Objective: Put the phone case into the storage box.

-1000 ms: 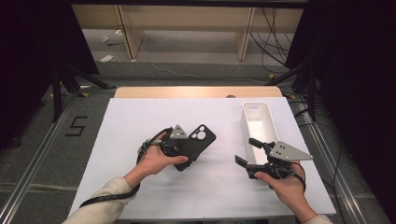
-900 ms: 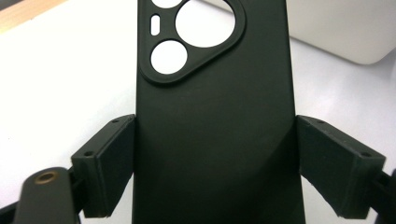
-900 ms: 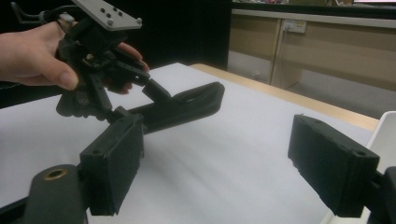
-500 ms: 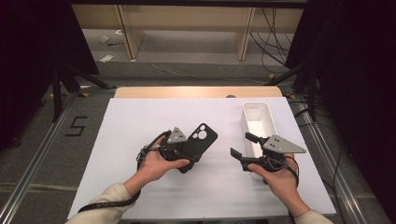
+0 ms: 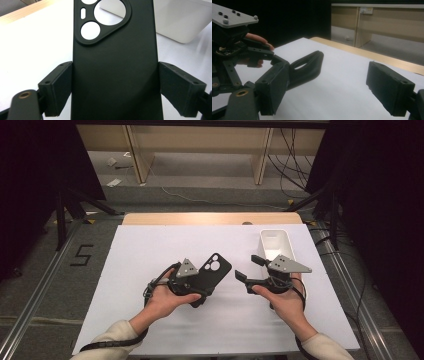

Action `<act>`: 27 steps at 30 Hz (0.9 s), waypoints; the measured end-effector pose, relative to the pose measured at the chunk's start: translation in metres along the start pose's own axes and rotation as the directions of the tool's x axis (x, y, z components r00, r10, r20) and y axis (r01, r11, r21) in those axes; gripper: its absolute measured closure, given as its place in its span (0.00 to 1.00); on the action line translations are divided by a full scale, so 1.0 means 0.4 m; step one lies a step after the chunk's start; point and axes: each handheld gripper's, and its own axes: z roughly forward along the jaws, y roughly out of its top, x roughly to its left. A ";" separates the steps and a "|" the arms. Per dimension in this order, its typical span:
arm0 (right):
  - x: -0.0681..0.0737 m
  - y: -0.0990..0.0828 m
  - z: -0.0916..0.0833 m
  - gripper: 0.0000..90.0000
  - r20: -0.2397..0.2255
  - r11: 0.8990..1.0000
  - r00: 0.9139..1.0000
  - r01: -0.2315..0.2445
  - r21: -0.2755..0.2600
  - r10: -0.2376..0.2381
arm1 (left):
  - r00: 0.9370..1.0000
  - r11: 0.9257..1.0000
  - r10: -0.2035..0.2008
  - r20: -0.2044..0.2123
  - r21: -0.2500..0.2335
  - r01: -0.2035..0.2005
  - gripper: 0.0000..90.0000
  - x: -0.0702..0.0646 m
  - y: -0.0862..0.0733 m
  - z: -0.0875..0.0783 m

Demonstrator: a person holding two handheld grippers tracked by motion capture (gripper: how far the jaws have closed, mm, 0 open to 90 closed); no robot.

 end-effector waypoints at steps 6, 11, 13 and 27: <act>0.014 0.014 0.052 0.22 -0.023 1.000 1.000 0.001 0.015 0.000 | 1.000 1.000 0.001 -0.005 -0.009 -0.001 0.18 -0.007 -0.005 -0.005; 0.024 0.024 0.093 0.22 -0.035 1.000 0.999 -0.003 0.024 0.004 | 1.000 1.000 -0.003 -0.019 -0.023 0.002 0.18 -0.013 -0.005 -0.007; 0.026 0.024 0.109 0.22 -0.040 0.999 0.999 -0.011 0.034 0.012 | 1.000 1.000 -0.001 -0.019 -0.027 0.000 0.18 -0.016 -0.005 -0.005; 0.019 0.022 0.172 0.22 -0.047 0.996 0.997 -0.063 0.060 0.066 | 1.000 0.999 0.016 -0.026 -0.040 -0.017 0.18 -0.028 -0.003 0.001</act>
